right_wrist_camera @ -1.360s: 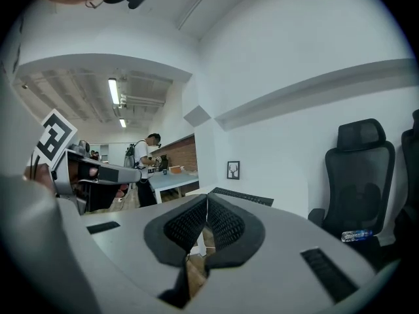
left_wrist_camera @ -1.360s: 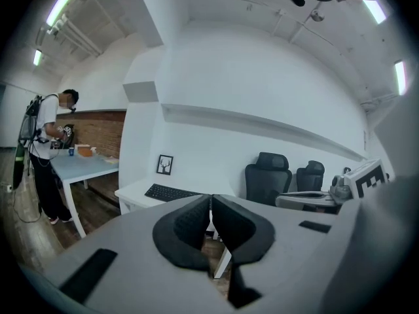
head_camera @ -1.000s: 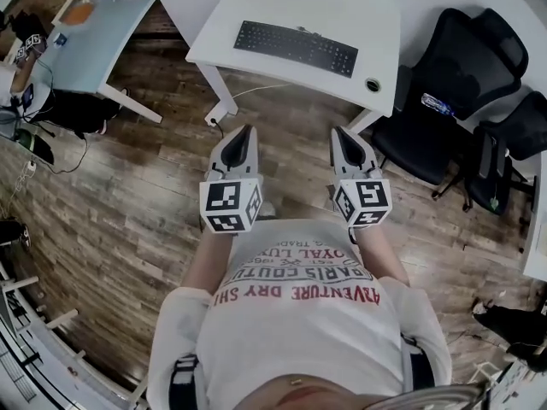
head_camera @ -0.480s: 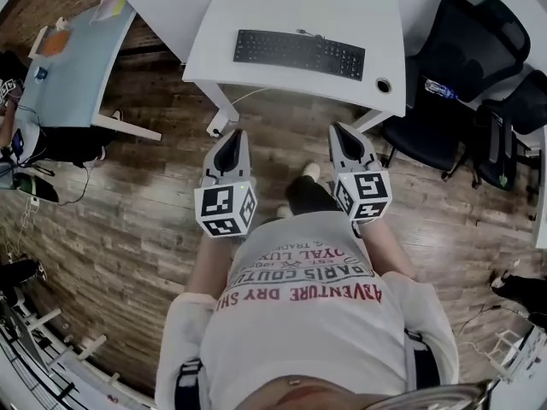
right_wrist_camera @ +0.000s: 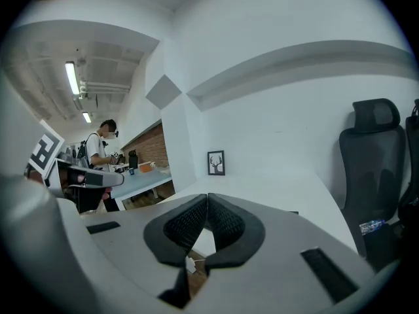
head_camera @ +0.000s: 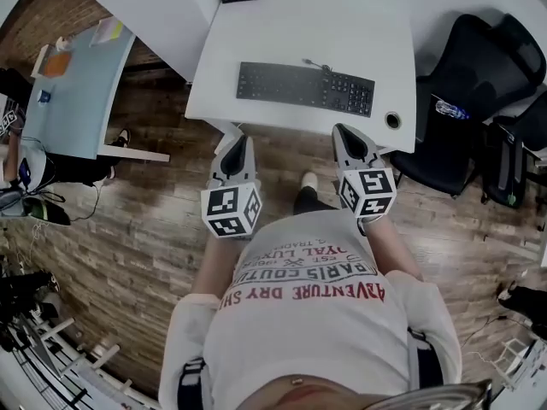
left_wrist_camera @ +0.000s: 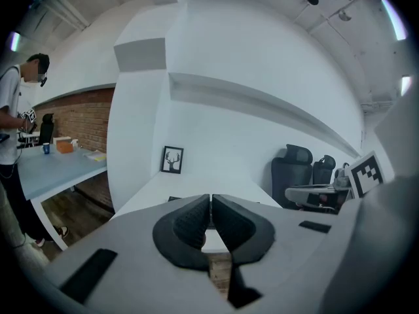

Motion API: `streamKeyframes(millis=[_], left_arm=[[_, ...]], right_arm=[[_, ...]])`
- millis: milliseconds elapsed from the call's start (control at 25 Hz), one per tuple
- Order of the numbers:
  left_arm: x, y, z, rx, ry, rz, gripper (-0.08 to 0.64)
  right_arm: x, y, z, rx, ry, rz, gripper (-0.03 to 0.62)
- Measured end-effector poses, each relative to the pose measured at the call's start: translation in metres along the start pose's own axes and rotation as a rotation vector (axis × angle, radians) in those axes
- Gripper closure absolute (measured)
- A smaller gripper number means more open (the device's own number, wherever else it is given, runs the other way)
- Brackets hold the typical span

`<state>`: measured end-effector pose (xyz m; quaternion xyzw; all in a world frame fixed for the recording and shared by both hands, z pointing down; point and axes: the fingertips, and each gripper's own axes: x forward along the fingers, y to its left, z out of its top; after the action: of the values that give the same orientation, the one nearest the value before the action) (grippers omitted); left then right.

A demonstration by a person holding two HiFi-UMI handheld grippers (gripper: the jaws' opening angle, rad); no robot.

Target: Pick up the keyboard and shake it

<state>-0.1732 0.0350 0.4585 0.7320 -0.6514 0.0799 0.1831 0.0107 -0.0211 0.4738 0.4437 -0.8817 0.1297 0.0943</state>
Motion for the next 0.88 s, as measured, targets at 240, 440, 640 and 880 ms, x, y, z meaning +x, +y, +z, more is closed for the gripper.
streamKeyframes(millis=[240, 440, 640, 880], left_arm=[[0.084, -0.013, 0.03, 0.004, 0.015, -0.026, 0.528], [0.134, -0.016, 0.037, 0.01, 0.035, -0.063, 0.528], [0.176, -0.006, 0.025, 0.0, 0.119, -0.067, 0.528], [0.219, 0.004, 0.005, -0.002, 0.176, -0.111, 0.528]], right_arm=[[0.048, -0.064, 0.025, -0.003, 0.021, -0.018, 0.567], [0.078, -0.098, 0.02, -0.008, 0.063, -0.021, 0.566], [0.09, -0.127, 0.011, 0.038, 0.09, -0.066, 0.567], [0.1, -0.167, -0.013, 0.131, 0.147, -0.149, 0.568]])
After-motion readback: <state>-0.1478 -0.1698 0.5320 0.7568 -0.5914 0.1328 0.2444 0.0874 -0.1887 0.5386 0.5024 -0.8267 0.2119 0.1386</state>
